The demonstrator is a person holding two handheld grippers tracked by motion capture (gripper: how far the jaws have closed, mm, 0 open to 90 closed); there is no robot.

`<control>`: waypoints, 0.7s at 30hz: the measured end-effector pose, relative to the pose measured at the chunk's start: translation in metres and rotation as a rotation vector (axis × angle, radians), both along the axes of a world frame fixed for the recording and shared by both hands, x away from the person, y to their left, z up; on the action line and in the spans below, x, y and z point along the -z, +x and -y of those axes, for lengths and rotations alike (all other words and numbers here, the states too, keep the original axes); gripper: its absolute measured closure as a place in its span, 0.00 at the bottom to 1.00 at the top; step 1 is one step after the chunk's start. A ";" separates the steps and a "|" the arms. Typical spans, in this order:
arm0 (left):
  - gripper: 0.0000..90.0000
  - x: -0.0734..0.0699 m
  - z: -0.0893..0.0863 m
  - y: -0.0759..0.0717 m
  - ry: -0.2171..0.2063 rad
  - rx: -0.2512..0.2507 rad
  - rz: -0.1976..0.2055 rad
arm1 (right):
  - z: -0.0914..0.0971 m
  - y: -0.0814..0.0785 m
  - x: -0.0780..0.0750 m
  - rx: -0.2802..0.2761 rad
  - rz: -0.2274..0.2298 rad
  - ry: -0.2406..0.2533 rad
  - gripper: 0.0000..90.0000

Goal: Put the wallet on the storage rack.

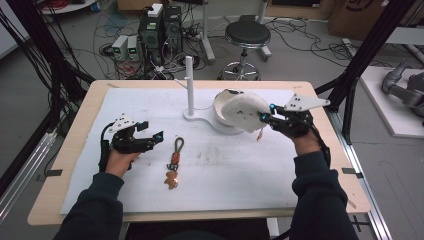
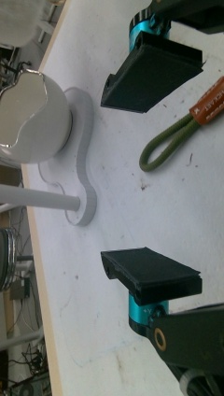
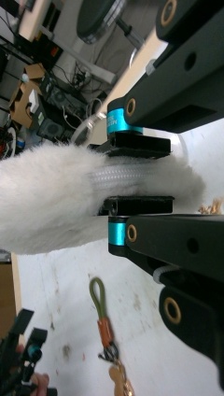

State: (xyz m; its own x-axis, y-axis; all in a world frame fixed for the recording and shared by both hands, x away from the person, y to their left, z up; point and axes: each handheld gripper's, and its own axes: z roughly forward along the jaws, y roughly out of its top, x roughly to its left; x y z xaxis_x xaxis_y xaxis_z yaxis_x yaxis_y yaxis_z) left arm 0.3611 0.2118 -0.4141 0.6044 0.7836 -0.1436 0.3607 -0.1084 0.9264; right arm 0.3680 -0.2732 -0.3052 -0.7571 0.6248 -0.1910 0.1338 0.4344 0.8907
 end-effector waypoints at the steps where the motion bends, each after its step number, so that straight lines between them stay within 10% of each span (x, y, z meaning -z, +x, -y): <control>1: 0.25 0.001 0.000 0.001 0.000 -0.005 -0.002 | -0.002 0.009 -0.010 0.007 0.009 -0.025 0.84; 21: 0.25 0.008 -0.005 0.006 -0.029 -0.016 -0.028 | -0.033 0.085 -0.032 0.027 0.011 -0.109 0.84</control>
